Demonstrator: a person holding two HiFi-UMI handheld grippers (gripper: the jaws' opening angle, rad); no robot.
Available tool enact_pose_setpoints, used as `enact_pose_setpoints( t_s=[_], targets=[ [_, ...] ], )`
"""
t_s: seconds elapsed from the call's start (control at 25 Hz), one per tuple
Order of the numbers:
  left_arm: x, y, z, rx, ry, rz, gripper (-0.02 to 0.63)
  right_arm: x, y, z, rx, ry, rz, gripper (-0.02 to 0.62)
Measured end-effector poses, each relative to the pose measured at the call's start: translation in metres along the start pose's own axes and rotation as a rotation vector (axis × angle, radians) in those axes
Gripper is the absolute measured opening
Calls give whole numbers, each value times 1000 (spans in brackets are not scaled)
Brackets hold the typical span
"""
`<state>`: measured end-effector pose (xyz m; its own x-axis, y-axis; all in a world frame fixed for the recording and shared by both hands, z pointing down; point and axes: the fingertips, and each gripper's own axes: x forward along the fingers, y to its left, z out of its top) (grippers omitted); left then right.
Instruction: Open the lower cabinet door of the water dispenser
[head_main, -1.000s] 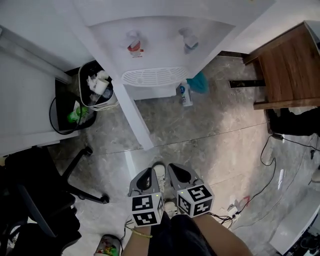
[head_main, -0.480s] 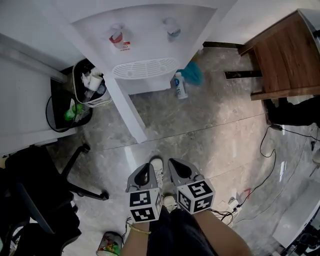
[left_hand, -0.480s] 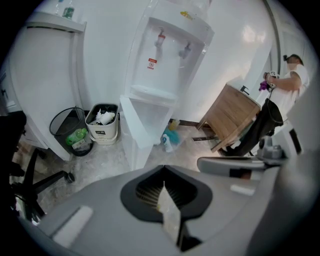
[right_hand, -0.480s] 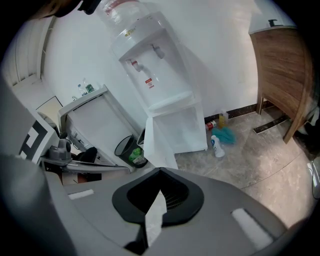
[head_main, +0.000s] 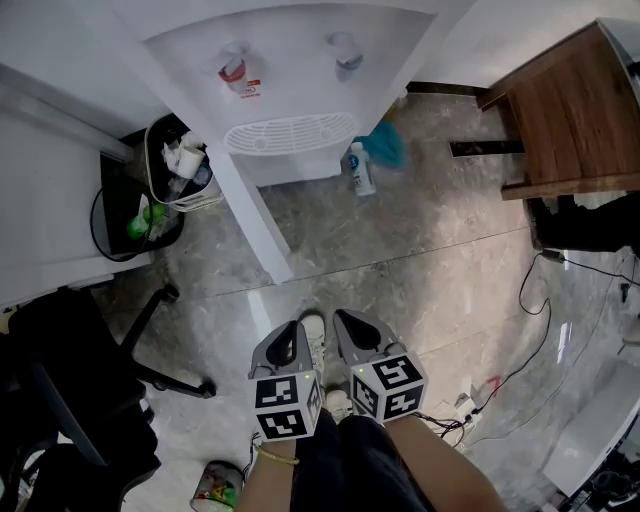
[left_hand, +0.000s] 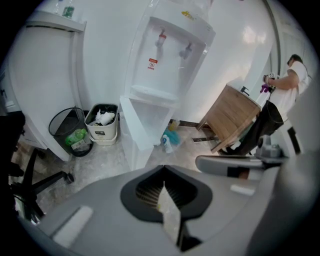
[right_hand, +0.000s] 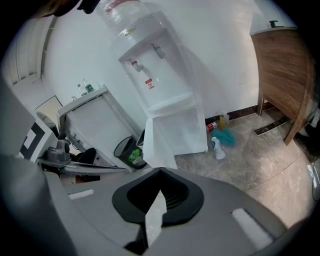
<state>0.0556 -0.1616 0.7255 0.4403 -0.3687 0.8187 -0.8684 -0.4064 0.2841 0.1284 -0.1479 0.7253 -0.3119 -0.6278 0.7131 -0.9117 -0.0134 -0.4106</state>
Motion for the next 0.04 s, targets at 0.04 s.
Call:
enact_pose_setpoints(
  t_s=[0.04],
  targets=[
    [0, 0, 0, 1, 0, 0, 8, 1, 0, 0, -2, 1, 0, -9]
  ],
)
